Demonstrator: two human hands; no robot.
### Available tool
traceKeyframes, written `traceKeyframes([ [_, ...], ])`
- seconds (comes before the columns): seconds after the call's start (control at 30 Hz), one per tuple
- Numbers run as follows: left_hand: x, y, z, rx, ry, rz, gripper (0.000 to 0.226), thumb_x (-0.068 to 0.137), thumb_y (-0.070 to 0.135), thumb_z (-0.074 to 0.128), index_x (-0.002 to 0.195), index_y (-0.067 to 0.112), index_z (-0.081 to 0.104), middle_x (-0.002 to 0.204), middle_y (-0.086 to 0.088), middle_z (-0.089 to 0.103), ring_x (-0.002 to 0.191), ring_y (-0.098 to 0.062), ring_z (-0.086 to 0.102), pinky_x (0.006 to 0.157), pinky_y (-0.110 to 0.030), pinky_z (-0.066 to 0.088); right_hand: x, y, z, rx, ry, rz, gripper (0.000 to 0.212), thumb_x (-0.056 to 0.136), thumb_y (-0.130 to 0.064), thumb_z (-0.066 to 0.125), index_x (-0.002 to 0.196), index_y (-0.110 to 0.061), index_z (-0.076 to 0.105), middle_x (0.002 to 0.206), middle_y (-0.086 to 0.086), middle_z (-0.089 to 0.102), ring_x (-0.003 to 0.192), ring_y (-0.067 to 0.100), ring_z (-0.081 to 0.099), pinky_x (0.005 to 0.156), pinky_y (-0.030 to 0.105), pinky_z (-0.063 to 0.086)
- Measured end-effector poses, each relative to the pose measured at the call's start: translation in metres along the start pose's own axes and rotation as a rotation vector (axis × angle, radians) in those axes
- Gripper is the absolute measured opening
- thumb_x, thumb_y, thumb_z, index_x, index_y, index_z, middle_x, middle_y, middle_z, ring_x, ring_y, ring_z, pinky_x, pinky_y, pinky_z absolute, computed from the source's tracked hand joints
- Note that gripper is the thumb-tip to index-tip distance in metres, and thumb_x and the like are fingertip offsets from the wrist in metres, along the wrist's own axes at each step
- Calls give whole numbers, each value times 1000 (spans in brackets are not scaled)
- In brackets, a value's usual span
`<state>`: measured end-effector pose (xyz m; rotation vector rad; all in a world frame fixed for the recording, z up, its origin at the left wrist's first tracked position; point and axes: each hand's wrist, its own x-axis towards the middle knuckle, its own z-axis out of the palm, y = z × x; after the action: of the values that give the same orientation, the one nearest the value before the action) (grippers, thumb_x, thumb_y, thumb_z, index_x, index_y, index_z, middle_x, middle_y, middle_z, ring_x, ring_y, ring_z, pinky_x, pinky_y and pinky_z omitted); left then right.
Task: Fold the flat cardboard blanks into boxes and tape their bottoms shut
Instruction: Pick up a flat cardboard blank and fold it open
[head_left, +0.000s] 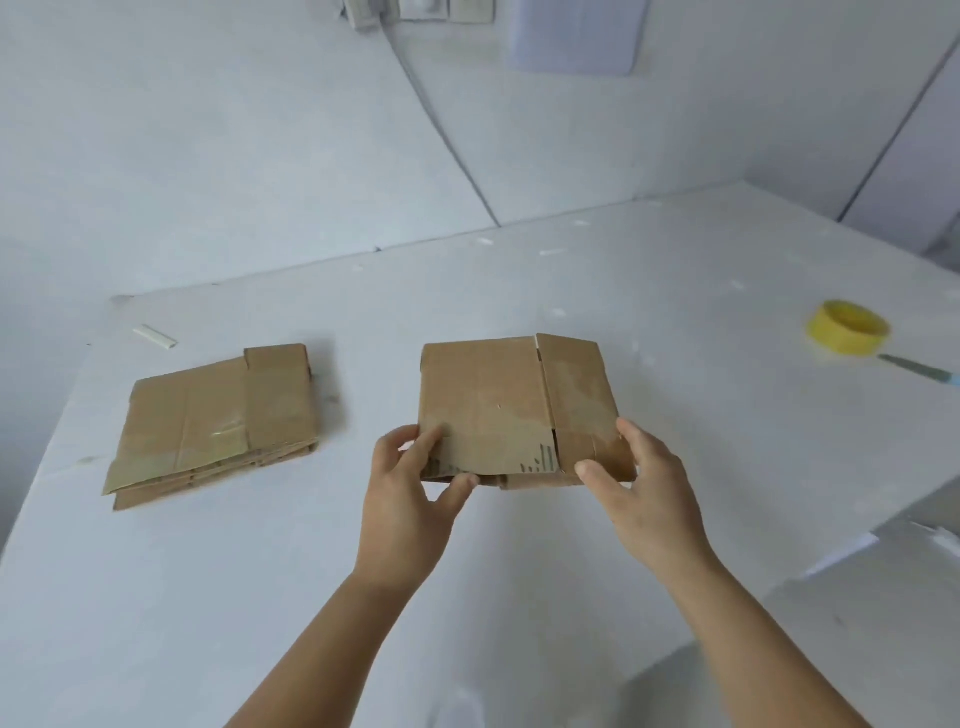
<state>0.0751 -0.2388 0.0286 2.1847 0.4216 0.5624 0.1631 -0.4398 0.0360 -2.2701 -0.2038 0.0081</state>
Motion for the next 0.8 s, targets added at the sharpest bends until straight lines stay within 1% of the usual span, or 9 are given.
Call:
traceKeyframes([
  [0.1, -19, 42, 54, -47, -28, -13, 53, 79, 21, 76, 129, 19, 57, 129, 0, 46, 92, -4, 59, 81, -3, 36, -1, 43, -53, -51, 20, 32, 67, 87, -37, 62, 145, -16, 35, 144, -1, 42, 130, 18, 39, 86, 19, 34],
  [0.13, -25, 56, 71, -62, -38, -19, 53, 79, 21, 76, 129, 19, 57, 129, 0, 46, 94, -8, 59, 83, -8, 38, -1, 57, -72, -66, 21, 44, 67, 88, -37, 61, 145, -16, 35, 145, -1, 41, 130, 18, 38, 85, 18, 33],
  [0.2, -36, 84, 105, -78, -57, -20, 54, 80, 22, 76, 130, 18, 57, 129, 1, 46, 97, -10, 59, 84, -12, 39, -1, 86, -107, -87, 30, 60, 67, 88, -40, 60, 145, -16, 34, 145, 0, 40, 131, 19, 38, 89, 21, 36],
  [0.27, -45, 110, 135, -91, -75, -14, 54, 80, 23, 75, 130, 17, 56, 129, 2, 46, 98, -10, 59, 86, -15, 40, -3, 111, -141, -90, 52, 76, 68, 88, -42, 59, 145, -17, 34, 145, 0, 41, 132, 20, 37, 99, 31, 40],
  [0.33, -52, 135, 163, -106, -94, -8, 54, 81, 24, 75, 131, 17, 56, 129, 3, 46, 98, -10, 59, 86, -16, 40, -5, 133, -172, -99, 76, 95, 67, 88, -43, 58, 145, -17, 34, 145, 0, 41, 133, 20, 34, 105, 40, 39],
  [0.57, -54, 202, 239, -135, -197, 43, 53, 83, 26, 72, 132, 15, 55, 128, 7, 44, 95, -2, 56, 85, -13, 37, 6, 190, -251, -87, 167, 154, 68, 87, -43, 59, 145, -17, 35, 145, 1, 41, 131, 21, 38, 107, 41, 37],
  [0.63, -47, 215, 258, -132, -224, 60, 52, 84, 26, 71, 132, 14, 55, 127, 7, 44, 93, 0, 57, 81, -5, 36, 14, 204, -266, -82, 179, 177, 67, 87, -43, 58, 145, -18, 35, 144, -1, 42, 128, 21, 42, 104, 38, 38],
  [0.7, -36, 225, 278, -129, -239, 76, 51, 84, 25, 72, 131, 14, 55, 125, 8, 45, 90, 8, 54, 73, 4, 34, 27, 216, -278, -64, 181, 192, 68, 85, -48, 57, 143, -20, 38, 140, -3, 46, 125, 21, 44, 100, 36, 41],
  [0.8, -11, 239, 308, -130, -244, 88, 50, 83, 25, 72, 130, 14, 56, 121, 8, 44, 86, 14, 51, 70, 8, 32, 58, 228, -296, -53, 190, 198, 74, 78, -57, 53, 141, -19, 41, 135, -4, 50, 122, 21, 47, 99, 40, 44],
])
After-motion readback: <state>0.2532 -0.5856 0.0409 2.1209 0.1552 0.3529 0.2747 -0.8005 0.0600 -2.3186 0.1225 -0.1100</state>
